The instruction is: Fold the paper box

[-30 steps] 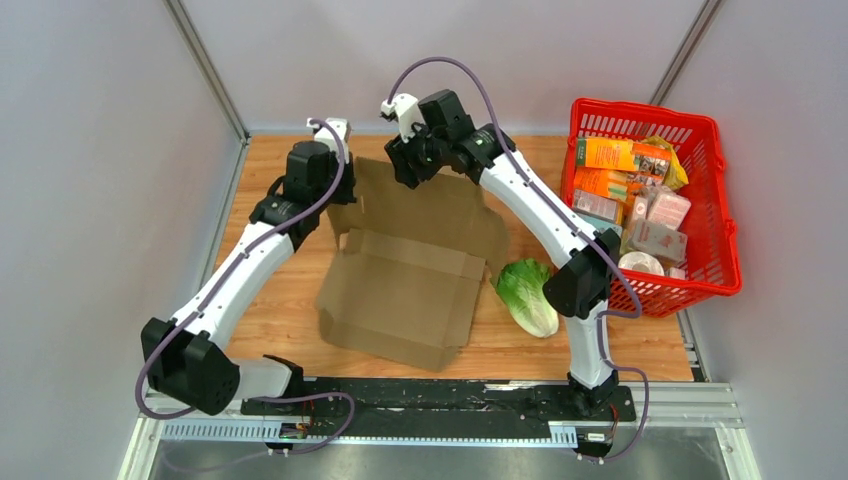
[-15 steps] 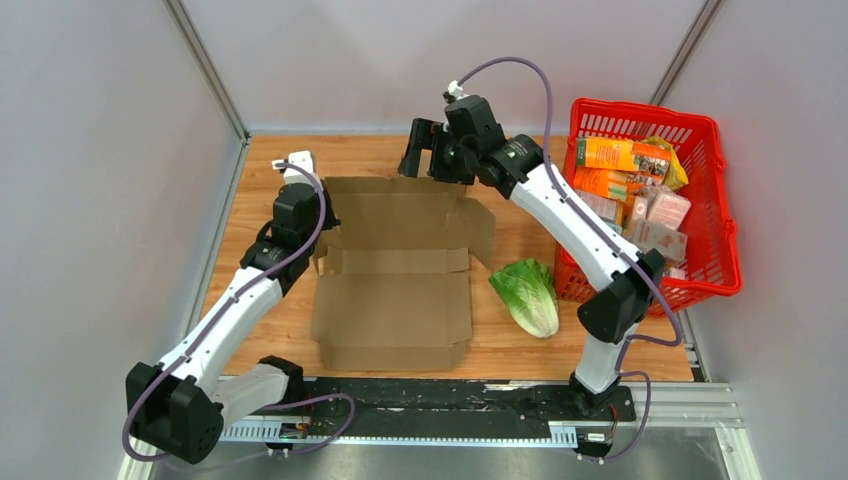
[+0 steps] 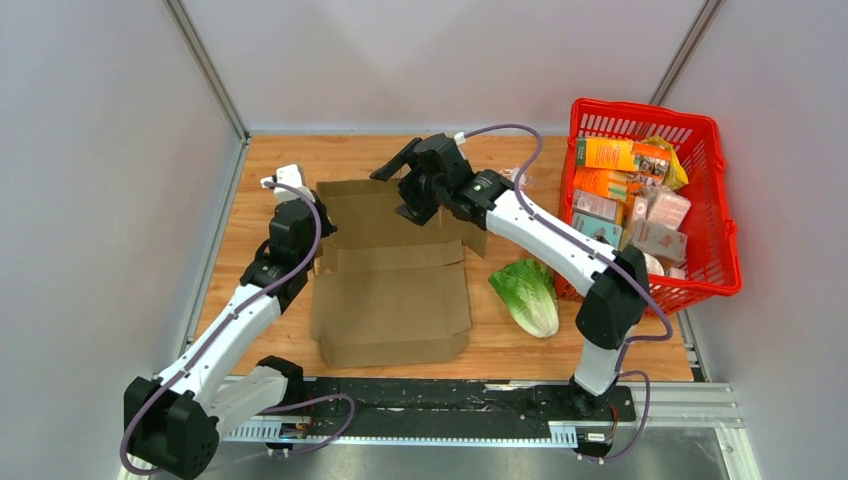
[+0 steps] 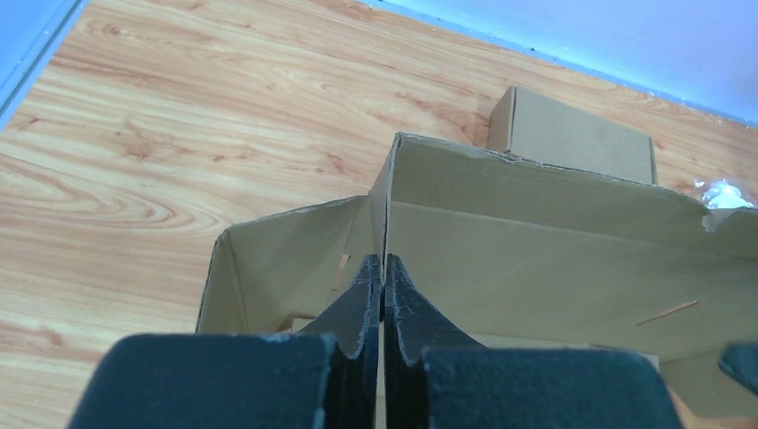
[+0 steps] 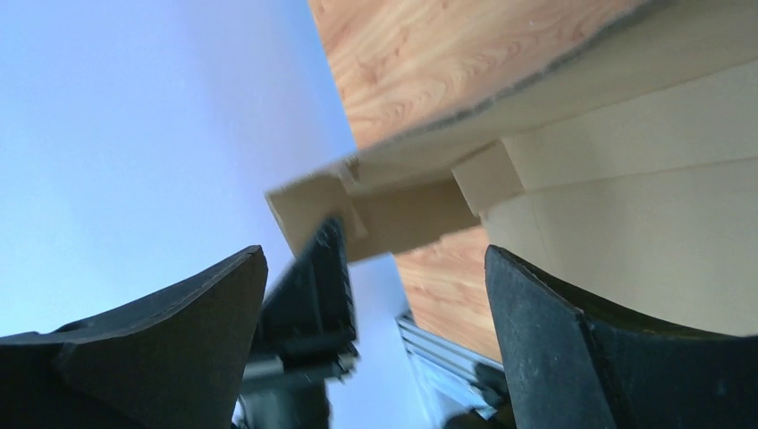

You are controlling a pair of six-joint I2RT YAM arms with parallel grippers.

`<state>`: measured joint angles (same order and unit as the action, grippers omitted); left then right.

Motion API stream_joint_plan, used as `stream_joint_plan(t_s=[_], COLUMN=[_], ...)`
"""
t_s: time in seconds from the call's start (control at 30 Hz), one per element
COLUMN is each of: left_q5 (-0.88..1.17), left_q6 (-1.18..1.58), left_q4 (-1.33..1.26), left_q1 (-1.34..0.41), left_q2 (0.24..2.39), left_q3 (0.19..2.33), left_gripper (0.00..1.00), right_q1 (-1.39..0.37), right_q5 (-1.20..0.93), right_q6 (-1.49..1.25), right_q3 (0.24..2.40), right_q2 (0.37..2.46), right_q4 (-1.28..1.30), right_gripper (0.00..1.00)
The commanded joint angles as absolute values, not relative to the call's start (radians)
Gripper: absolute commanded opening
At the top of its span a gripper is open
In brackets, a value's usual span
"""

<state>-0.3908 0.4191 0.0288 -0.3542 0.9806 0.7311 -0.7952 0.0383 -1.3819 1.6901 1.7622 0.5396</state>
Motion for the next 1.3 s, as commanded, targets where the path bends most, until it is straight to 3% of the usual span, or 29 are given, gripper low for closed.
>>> stream_joint_plan(t_s=[0.0,0.13,0.27,0.37,0.5,0.57,0.7,0.97,1.07,1.2,1.27], left_q5=[-0.416,-0.442,-0.449,-0.440,-0.433,-0.426,-0.434,-0.439,-0.462,-0.459,-0.430], left_q6=[0.457,0.442,0.419,0.405,0.387,0.368,0.341,0.325,0.377,0.457,0.463], left_q4=[-0.087,-0.129,-0.196,-0.245,-0.287,-0.311,-0.344,-0.347,-0.226,0.022,0.119], left_q1=[-0.364,-0.370,-0.373,-0.374,-0.377,-0.377,-0.388,-0.397,-0.396,-0.396,-0.396], left_q2=[0.942,0.911,0.882,0.884,0.888,0.888,0.874,0.874,0.861,0.804,0.744], left_q3=[0.706,0.666,0.627,0.604,0.586,0.583,0.560,0.558,0.598,0.667,0.673], left_gripper=[0.00,0.00,0.00,0.00,0.00,0.00,0.00,0.00,0.05,0.35,0.41], right_q1=[-0.790,-0.784,-0.781,-0.781,-0.795,-0.799,-0.804,-0.815,-0.813,-0.805,-0.801], right_q5=[0.150,0.143,0.156,0.173,0.202,0.228,0.255,0.264,0.242,0.187,0.169], right_q6=[-1.571,-1.618,-1.670,-1.654,-1.602,-1.579,-1.562,-1.540,-1.532,-1.537,-1.536], right_q3=[1.839,1.920,1.922,2.000,2.105,2.112,2.146,2.148,2.109,2.054,2.028], right_q2=[1.862,1.946,1.970,2.012,2.056,2.060,2.091,2.092,2.082,2.074,2.062], right_q4=[0.525,0.583,0.568,0.619,0.696,0.704,0.733,0.678,0.622,0.566,0.540], right_gripper=[0.94,0.90,0.72,0.64,0.62,0.55,0.51,0.21,0.15,0.12,0.09])
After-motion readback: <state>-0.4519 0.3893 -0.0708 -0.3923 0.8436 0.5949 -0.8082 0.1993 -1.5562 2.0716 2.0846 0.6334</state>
